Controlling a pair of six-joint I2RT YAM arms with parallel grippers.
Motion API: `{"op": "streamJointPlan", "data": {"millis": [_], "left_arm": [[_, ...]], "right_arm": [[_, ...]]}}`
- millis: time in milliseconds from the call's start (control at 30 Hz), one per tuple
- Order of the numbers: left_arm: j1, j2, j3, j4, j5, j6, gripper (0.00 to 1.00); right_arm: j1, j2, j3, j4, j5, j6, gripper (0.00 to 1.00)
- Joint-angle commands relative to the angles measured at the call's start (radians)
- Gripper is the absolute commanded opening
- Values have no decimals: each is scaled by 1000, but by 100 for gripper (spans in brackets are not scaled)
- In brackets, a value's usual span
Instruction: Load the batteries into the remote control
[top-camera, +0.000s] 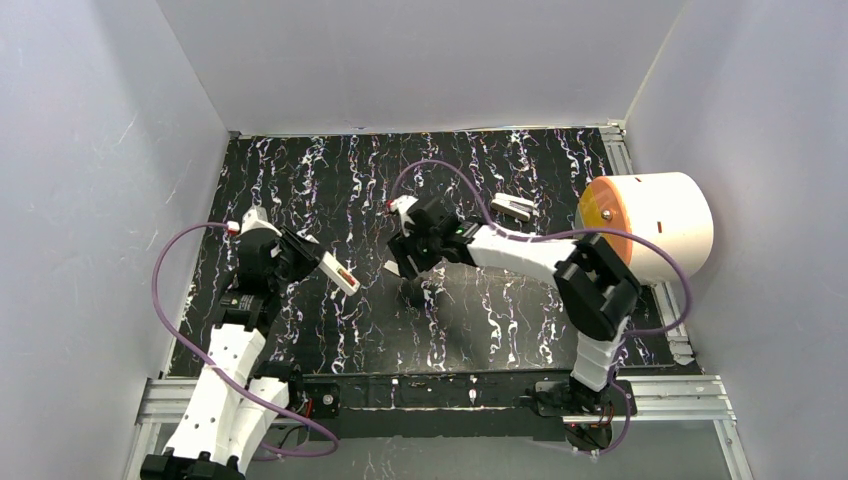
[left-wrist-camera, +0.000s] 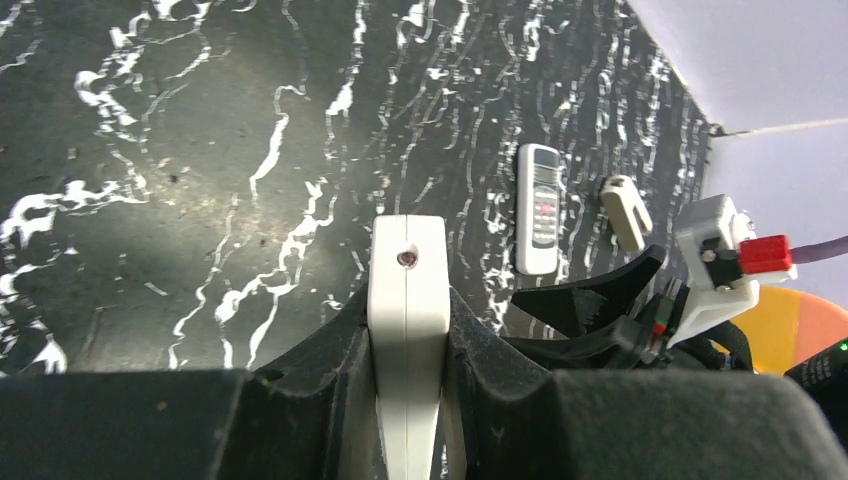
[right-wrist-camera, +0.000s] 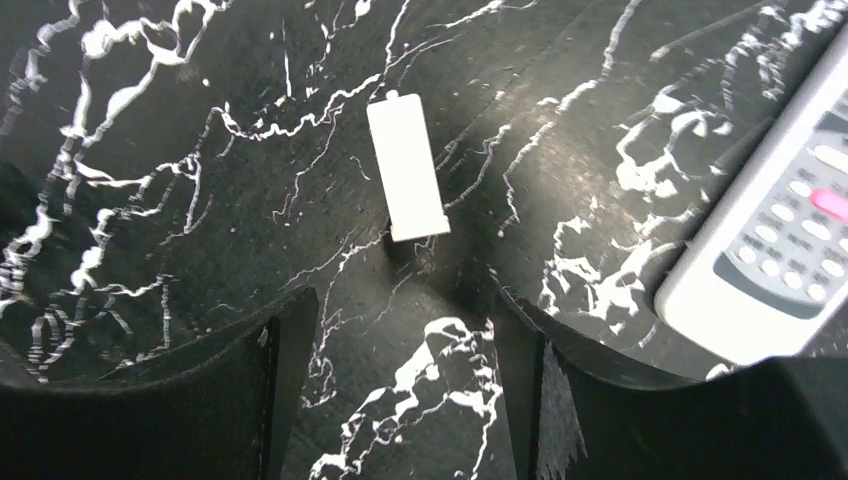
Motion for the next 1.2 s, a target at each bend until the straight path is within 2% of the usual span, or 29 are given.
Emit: {"op": "streamJointPlan", "data": {"millis": [0,100,367,500,767,967,1167], "left_arm": [[5,-13,26,-70,-102,48,0],[5,-3,20,-57,-97,50,0],[4,11,12,-40,-71,42,0],[6,15,13,-50,-75,50,0],[8,19,6,-36,-59,42,0],[8,11,5,-45,-63,45,0],[10,4,1,-49,-65,46,0]], "right_arm": [[56,98,142,-143,43,-194,72],[89,156,190,-174,97,-233,72],[94,250,297,-226,184,-209,71],[94,316,366,-325,190,-215,69],[83,364,404,-376,113,-231,66],[69,427,486,-480,65,-247,59],[69,470,520,-542,40,-258,58]]}}
